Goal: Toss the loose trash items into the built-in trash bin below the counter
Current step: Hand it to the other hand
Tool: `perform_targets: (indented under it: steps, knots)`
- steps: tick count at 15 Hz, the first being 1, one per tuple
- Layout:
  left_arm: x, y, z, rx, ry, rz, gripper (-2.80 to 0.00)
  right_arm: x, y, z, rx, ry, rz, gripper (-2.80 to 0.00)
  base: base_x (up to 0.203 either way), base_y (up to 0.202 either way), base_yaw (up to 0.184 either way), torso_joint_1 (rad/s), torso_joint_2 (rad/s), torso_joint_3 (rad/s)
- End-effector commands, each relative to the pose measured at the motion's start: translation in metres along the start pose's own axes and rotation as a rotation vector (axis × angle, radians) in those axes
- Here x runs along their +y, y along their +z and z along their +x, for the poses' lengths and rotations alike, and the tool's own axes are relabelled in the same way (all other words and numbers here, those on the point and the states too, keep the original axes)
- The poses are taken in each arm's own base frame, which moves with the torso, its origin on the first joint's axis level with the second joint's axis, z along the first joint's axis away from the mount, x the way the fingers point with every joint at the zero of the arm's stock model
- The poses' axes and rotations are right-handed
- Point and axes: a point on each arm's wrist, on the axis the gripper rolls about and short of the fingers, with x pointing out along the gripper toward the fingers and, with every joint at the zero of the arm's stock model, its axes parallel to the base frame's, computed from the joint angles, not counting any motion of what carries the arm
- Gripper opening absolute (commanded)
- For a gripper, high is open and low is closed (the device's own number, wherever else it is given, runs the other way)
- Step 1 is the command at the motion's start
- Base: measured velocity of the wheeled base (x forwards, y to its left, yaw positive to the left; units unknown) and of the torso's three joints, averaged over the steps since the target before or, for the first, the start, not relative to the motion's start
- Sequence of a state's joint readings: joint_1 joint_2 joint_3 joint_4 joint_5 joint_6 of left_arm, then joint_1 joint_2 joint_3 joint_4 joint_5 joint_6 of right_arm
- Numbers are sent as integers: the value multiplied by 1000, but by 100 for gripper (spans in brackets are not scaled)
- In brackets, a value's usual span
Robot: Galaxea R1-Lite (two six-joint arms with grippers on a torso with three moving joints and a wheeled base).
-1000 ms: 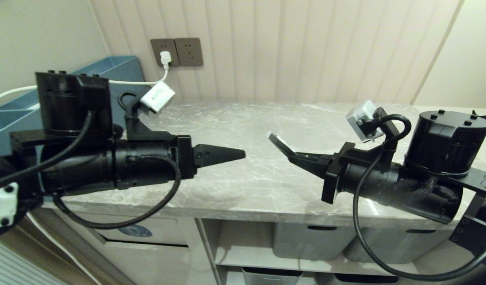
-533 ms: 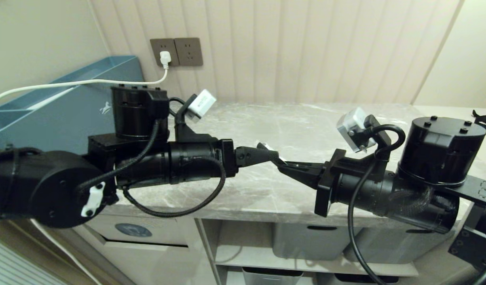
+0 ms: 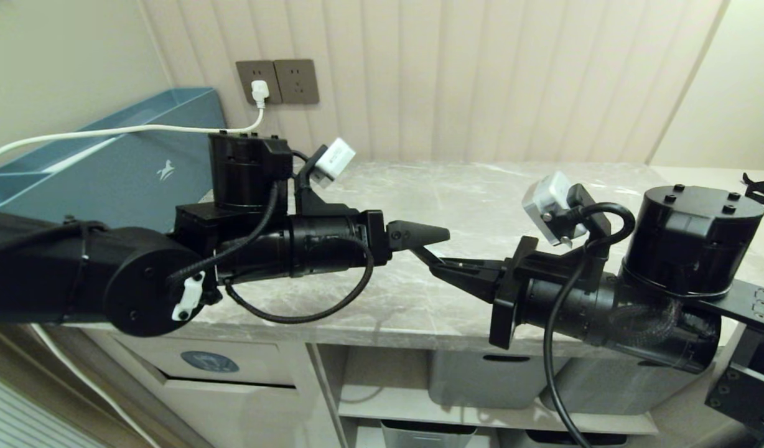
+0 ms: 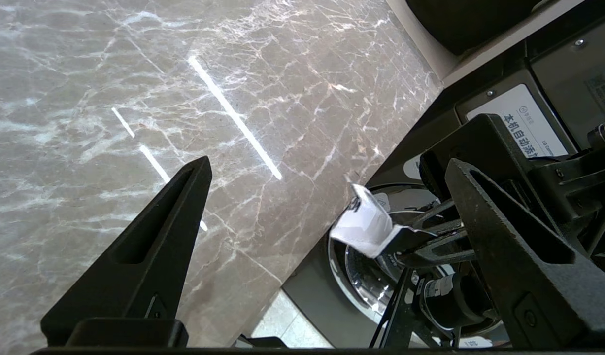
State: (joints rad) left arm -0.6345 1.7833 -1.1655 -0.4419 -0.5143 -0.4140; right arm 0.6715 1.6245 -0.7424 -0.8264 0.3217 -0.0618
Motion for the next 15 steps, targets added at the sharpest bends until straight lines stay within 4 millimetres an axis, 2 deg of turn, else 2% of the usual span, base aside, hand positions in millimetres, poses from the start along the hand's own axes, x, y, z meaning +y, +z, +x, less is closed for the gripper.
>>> perform_targets:
  steps: [1, 4, 5, 9, 15]
  knots:
    - [0, 1, 0, -3, -5, 0, 0, 1, -1, 0, -1, 6, -3, -280, 0, 0, 0, 0, 0, 0]
    - [-1, 1, 5, -37, -26, 24, 0, 6, -2, 0, 4, 21, -2, -280, 0, 0, 0, 0, 0, 0]
    - [-2, 1, 5, -37, -30, 25, -280, 6, -2, 0, 4, 21, -2, -280, 0, 0, 0, 0, 0, 0]
    - [-18, -4, 8, -20, -71, -44, -280, 6, -2, 0, 4, 19, -1, -280, 0, 0, 0, 0, 0, 0]
    - [-23, -4, 7, -20, -82, -42, -280, 6, -2, 0, 4, 6, -22, -280, 0, 0, 0, 0, 0, 0]
